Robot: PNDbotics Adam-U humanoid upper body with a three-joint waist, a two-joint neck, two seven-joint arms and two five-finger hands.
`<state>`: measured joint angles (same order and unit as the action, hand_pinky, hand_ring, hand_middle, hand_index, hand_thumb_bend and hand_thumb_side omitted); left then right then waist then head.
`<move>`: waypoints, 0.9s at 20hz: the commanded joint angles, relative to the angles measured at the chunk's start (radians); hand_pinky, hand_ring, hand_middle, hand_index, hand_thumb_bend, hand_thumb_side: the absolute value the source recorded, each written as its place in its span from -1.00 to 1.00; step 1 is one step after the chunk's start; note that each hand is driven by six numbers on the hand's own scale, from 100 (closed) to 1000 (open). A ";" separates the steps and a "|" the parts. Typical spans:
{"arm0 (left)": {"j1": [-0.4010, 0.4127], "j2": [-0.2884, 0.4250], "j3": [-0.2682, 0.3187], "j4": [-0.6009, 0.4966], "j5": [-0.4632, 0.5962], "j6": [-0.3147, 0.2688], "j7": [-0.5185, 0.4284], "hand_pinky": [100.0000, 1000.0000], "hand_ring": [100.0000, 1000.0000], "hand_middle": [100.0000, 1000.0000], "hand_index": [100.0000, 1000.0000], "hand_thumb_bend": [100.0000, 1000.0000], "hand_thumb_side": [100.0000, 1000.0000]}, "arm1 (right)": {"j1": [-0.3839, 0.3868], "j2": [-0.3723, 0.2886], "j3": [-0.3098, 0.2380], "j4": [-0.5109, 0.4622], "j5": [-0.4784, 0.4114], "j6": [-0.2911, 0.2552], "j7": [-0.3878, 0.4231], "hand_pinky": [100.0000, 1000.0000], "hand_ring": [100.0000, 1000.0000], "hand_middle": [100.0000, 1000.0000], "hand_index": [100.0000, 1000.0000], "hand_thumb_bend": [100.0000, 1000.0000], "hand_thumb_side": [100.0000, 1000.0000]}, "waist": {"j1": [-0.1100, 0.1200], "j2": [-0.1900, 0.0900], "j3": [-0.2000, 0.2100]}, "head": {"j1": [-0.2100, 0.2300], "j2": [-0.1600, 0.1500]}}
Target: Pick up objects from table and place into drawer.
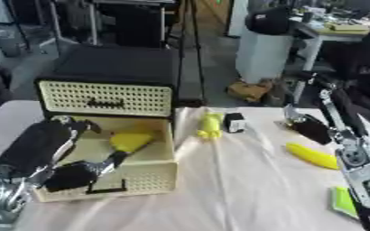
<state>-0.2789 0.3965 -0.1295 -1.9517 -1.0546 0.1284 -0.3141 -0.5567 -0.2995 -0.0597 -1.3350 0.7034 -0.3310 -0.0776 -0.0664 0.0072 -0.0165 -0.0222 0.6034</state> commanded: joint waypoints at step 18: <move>0.080 0.069 0.203 -0.003 0.409 0.015 0.228 -1.00 -1.00 -1.00 0.40 -0.08 1.00 | -0.251 -0.243 -0.115 0.729 0.196 0.003 0.222 0.71 0.82 0.67 0.74 -0.82 -0.13 | 0.007 -0.015 0.045 | -0.029 0.004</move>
<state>-0.1922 0.4412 0.0602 -1.9457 -0.6512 0.1459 -0.0827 -0.7831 -0.4979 -0.1643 -0.6202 0.8783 -0.3286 0.1392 -0.0625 0.0027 0.0288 -0.0473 0.6047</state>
